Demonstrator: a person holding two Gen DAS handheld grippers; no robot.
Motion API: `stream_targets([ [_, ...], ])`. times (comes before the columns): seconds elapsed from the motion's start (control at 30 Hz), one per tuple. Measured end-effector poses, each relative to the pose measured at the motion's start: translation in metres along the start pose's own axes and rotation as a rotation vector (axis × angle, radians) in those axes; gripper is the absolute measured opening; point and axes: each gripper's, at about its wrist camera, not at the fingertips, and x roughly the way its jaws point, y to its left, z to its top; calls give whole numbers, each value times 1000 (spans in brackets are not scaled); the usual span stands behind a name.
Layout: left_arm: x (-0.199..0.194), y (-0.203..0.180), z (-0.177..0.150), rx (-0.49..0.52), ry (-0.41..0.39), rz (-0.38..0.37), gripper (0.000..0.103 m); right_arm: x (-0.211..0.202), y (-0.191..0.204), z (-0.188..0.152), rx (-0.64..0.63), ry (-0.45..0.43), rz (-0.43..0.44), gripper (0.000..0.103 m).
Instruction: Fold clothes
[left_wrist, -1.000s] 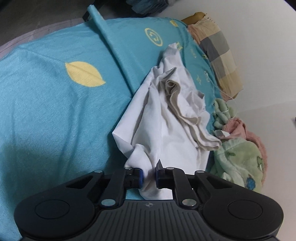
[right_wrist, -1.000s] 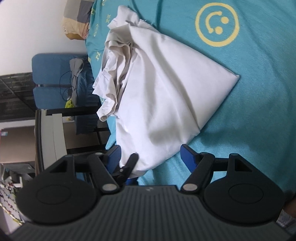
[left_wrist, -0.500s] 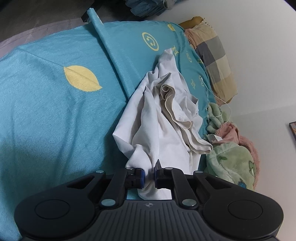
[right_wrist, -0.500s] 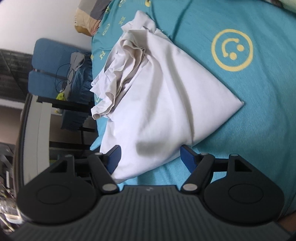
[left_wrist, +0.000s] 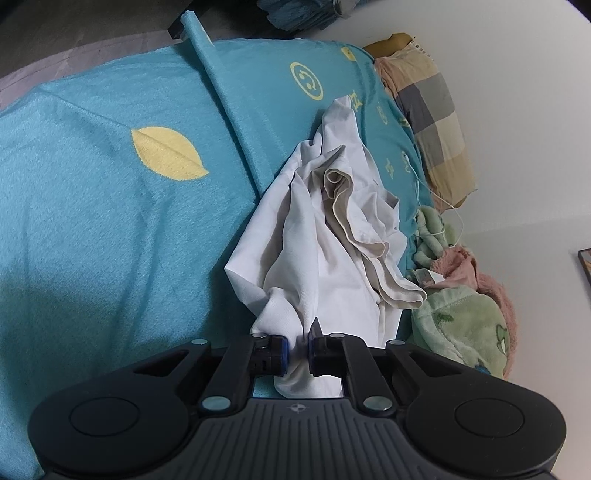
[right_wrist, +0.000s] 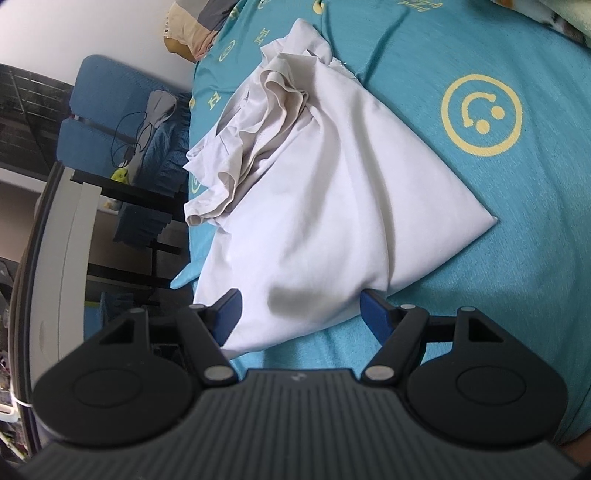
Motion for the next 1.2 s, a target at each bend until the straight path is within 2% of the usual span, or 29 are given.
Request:
stream_targets([
  [0.2, 0, -2, 0, -4, -4, -8, 10, 4, -1, 0, 30, 32, 33, 73],
  [0.37, -3, -2, 3, -38, 0, -54, 9, 19, -21, -1, 250, 167, 169, 73],
  [0.43, -4, 0, 6, -65, 10, -75, 8, 23, -26, -2, 308, 191, 208, 73],
  [0.6, -6, 1, 9, -99, 7, -129, 8, 20, -44, -1, 425, 108, 163, 73],
  [0.77, -6, -1, 11, -90, -7, -143, 7, 8, -63, 3, 499, -45, 75, 72],
  [0.8, -6, -2, 12, -89, -9, -145, 7, 5, -64, 4, 495, -74, 62, 64],
  [0.83, -5, -2, 13, -87, -10, -147, 7, 2, -65, 6, 491, -103, 48, 51],
  [0.87, -5, -3, 13, -82, -11, -149, 7, 0, -66, 7, 488, -121, 46, 45],
  [0.9, -6, -5, 13, -70, -11, -149, 7, -1, -65, 9, 482, -128, 55, 30],
  [0.93, -7, -7, 14, -56, -12, -148, 7, -3, -64, 11, 466, -135, 62, 20],
  [1.03, -16, -17, 18, -42, -19, -154, 7, -11, -53, 21, 383, -140, 82, 12],
  [1.2, -46, -50, 19, -16, -35, -184, 7, -51, -23, 39, 303, -181, 164, 9],
])
